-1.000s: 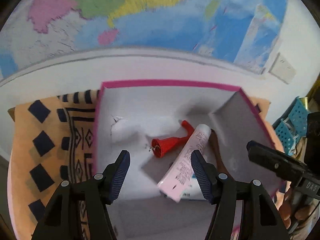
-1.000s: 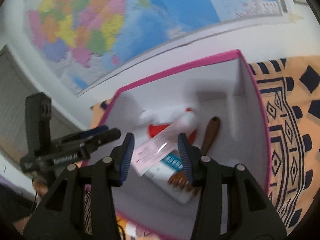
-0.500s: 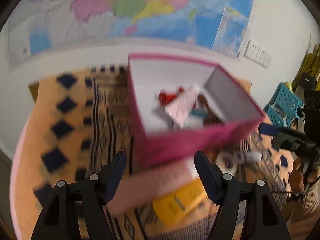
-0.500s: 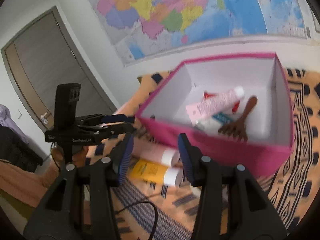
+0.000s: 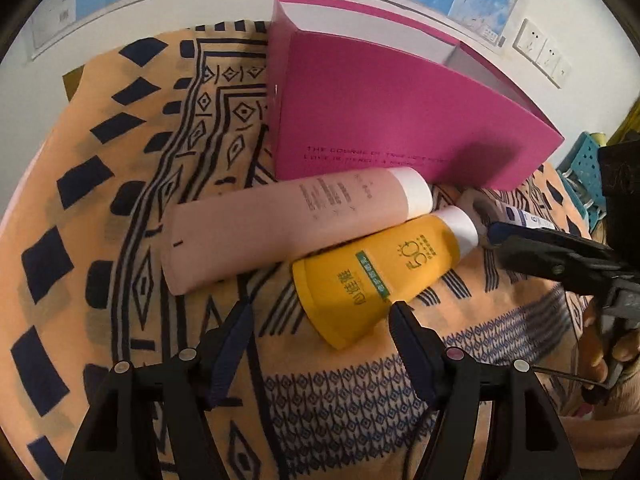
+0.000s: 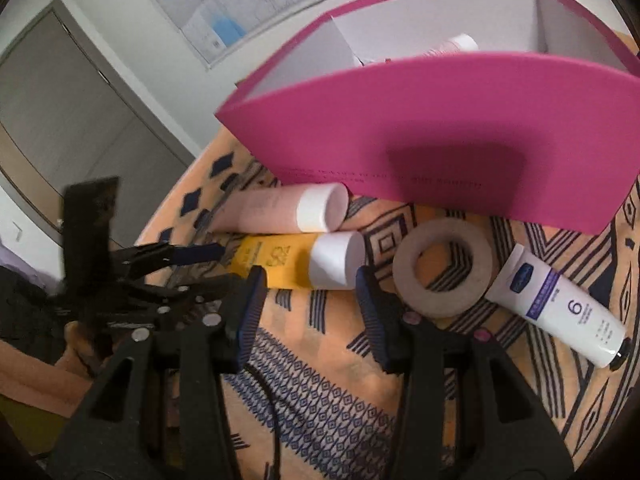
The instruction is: Organize rigid objects
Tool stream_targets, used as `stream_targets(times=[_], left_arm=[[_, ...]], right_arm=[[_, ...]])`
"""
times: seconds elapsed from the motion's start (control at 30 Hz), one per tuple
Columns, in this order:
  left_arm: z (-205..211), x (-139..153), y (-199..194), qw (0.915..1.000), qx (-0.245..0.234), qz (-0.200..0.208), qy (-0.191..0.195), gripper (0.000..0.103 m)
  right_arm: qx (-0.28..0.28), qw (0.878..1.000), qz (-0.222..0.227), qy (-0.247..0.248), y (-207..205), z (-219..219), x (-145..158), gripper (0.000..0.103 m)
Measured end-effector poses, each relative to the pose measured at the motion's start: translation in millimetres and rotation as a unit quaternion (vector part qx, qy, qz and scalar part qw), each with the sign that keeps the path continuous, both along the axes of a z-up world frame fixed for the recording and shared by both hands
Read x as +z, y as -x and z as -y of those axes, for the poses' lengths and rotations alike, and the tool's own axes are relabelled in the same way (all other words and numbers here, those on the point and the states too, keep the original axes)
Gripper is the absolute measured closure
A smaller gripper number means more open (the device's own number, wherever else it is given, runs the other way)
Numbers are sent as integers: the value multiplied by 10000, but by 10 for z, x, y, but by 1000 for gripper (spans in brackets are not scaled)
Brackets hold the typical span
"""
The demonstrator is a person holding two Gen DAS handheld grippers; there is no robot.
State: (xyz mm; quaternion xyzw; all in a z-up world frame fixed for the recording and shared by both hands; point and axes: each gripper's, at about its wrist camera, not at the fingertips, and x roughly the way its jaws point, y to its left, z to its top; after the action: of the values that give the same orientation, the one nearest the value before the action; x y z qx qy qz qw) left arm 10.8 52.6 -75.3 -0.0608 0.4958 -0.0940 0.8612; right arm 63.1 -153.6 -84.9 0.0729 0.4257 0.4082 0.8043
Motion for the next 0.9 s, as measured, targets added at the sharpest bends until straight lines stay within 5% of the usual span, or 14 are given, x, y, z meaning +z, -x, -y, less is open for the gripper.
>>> stream_targets(times=[0.37,0.9], left_arm=[[36,-2,-14,9995,-149,-80,266,31],[74,19,-77,9958,-300,-272,816,23]], right_arm=[[-200,9989,21,414,-98,-187,-144,60],[-360,9991,73,206,-77,-84,-170,63]])
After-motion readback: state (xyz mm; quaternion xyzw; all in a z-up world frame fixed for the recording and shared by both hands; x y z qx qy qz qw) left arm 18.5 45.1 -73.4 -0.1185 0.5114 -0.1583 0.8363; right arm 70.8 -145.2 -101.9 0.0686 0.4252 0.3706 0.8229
